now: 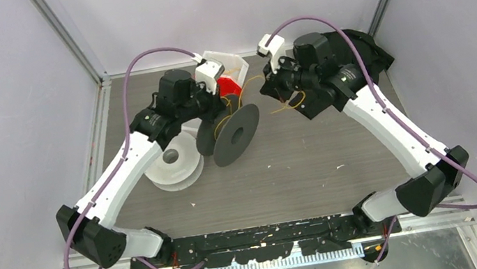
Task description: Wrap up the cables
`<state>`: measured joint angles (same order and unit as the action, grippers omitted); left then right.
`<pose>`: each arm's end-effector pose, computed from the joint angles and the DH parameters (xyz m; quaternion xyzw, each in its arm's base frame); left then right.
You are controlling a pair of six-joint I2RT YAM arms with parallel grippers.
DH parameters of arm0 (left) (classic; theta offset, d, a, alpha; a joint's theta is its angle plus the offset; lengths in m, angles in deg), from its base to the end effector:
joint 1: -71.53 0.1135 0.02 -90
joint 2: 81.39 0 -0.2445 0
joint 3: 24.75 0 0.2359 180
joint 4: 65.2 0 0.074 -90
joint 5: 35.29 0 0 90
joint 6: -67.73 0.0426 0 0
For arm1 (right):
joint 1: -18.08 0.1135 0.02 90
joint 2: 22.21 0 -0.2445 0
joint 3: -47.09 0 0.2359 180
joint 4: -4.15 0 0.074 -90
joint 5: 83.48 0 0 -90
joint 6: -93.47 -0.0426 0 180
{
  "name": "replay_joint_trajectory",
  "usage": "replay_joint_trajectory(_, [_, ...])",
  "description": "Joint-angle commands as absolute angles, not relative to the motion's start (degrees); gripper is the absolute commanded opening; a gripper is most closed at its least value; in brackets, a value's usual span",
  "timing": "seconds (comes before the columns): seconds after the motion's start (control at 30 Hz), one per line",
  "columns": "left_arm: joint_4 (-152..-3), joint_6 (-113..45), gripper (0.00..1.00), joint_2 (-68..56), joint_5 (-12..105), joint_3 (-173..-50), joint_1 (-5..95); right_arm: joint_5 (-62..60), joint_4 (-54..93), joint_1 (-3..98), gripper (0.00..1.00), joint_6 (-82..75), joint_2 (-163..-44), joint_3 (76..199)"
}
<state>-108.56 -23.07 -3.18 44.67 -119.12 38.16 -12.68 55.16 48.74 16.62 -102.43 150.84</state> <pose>0.2462 -0.1711 0.3655 0.2822 0.8034 -0.2239 0.4742 0.2476 0.1630 0.3959 -0.3947 0.7497 0.2188 0.4840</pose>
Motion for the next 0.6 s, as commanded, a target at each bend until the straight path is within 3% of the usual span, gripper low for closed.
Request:
replay_joint_trajectory(0.0, [-108.7,-21.8,0.0,-8.1,36.0,-123.5,39.8,-16.1,51.3,44.9,0.01,14.9,-100.5,144.3])
replay_joint_trajectory(0.07, [-108.4,-23.6,0.0,-8.6,33.7,-125.0,40.9,-16.1,48.1,44.3,0.03,13.4,-99.4,138.8])
replay_joint_trajectory(0.33, [-103.7,-31.2,0.0,-9.4,30.2,-129.7,43.2,-21.3,16.3,44.4,0.49,-6.3,-94.2,116.0])
replay_joint_trajectory(0.57, [-101.6,-35.9,0.0,-8.1,32.8,-132.2,43.9,-16.3,3.4,45.1,0.6,-15.9,-90.1,104.6])
